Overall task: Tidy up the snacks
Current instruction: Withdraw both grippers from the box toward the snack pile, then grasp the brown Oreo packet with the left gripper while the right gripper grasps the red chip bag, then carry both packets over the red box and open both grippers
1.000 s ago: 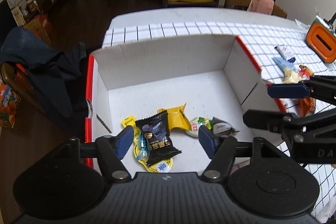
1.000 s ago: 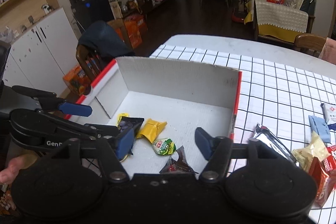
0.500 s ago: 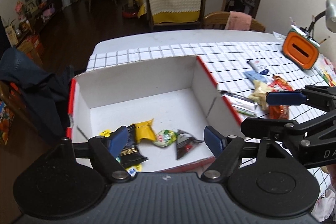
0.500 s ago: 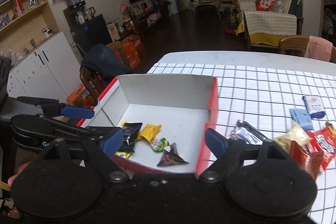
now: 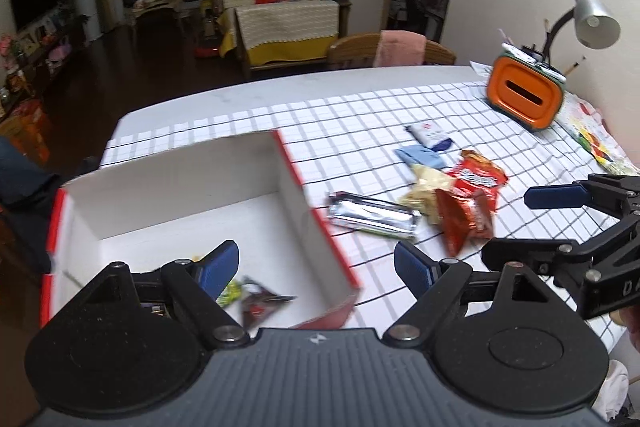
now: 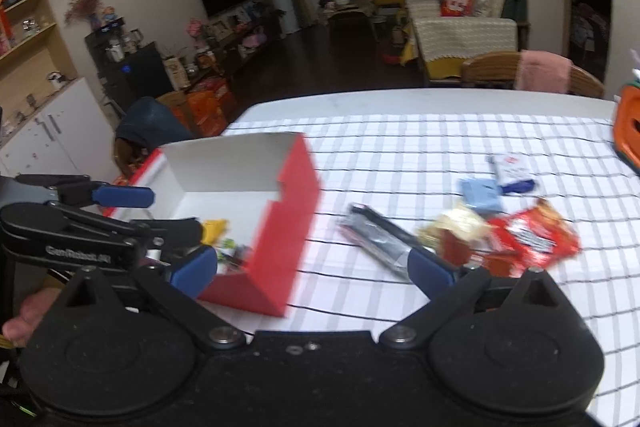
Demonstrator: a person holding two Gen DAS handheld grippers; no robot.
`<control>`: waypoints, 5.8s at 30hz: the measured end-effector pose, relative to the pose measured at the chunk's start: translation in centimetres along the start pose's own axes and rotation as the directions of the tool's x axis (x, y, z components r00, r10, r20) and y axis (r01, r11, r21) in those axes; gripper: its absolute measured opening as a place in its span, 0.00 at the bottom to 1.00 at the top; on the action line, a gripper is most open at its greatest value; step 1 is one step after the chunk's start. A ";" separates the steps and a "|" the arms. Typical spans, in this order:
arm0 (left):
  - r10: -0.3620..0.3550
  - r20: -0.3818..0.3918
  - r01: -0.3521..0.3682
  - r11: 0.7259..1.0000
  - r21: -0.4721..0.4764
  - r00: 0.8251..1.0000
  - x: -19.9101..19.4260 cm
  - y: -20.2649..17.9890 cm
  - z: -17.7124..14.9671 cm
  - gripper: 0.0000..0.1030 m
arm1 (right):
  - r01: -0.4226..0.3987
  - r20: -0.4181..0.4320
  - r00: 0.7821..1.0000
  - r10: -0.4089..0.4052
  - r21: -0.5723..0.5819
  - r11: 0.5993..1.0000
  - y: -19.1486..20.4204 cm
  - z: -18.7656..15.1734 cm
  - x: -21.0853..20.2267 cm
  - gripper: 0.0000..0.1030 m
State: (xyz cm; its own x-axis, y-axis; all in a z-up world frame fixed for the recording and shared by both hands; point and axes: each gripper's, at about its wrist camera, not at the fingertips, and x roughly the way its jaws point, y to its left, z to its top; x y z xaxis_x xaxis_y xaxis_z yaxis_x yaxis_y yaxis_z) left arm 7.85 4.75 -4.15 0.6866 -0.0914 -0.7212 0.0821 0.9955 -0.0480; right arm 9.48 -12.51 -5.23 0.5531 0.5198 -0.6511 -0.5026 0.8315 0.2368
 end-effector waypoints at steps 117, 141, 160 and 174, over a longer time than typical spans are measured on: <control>-0.083 -0.296 0.112 0.991 0.080 0.951 13.9 -13.9 0.5 0.44 | 0.074 -0.151 0.983 -0.102 -0.178 0.981 -19.8 -1.4 7.6 0.75; -0.042 -0.110 0.040 0.999 -0.018 0.993 3.0 -2.5 0.2 0.44 | 0.018 -0.035 0.999 -0.028 -0.252 0.968 -1.7 1.2 1.0 0.75; 0.056 -0.041 -0.059 0.994 -0.094 0.998 -1.0 8.9 -1.2 0.44 | -0.028 -0.047 0.999 0.015 -0.294 0.955 9.9 3.2 4.9 0.75; 0.156 -0.122 -0.169 0.980 -0.106 0.980 1.5 16.8 -2.6 0.44 | -0.018 -0.148 0.988 -0.036 -0.348 0.937 14.3 3.8 12.6 0.75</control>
State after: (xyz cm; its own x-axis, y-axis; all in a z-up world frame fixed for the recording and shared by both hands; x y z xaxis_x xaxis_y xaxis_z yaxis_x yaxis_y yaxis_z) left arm 8.34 21.43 -7.81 0.5978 0.0685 -0.7987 -0.1122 0.9937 0.0012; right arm 11.77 6.62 -7.33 0.4663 0.4551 -0.7586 -0.7124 0.7015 -0.0171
